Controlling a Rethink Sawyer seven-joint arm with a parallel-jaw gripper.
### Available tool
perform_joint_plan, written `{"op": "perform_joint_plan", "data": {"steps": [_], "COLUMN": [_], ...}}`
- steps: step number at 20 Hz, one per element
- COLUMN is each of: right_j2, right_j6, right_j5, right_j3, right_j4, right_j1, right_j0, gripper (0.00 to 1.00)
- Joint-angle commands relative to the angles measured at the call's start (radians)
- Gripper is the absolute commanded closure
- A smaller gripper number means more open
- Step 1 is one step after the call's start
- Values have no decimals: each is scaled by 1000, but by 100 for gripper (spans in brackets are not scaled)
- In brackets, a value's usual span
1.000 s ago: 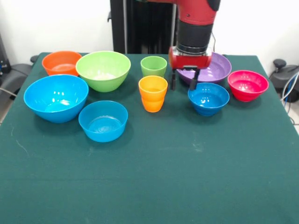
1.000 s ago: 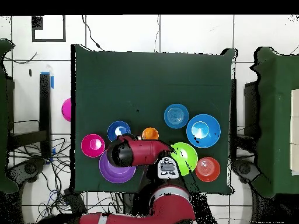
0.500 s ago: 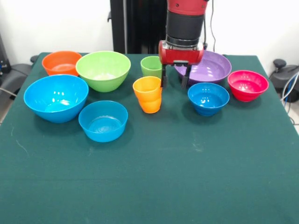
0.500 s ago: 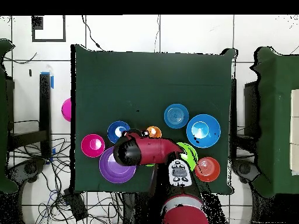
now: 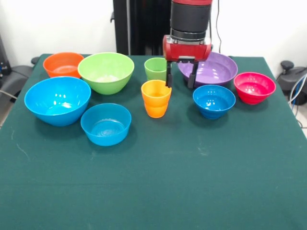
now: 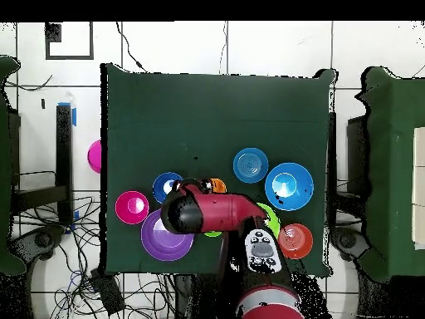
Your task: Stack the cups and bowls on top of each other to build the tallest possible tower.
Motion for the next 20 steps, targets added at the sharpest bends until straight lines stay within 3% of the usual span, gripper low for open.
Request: {"op": "perform_joint_plan", "data": {"steps": [1, 13, 20], "right_j2": [121, 125, 165], "right_j6": [-23, -41, -107], "right_j5": [134, 153, 193], "right_j3": [69, 57, 39], "right_j4": [-71, -117, -166], "right_j1": [-2, 8, 9], "right_j0": [-27, -57, -126], "gripper": [0, 0, 0]}}
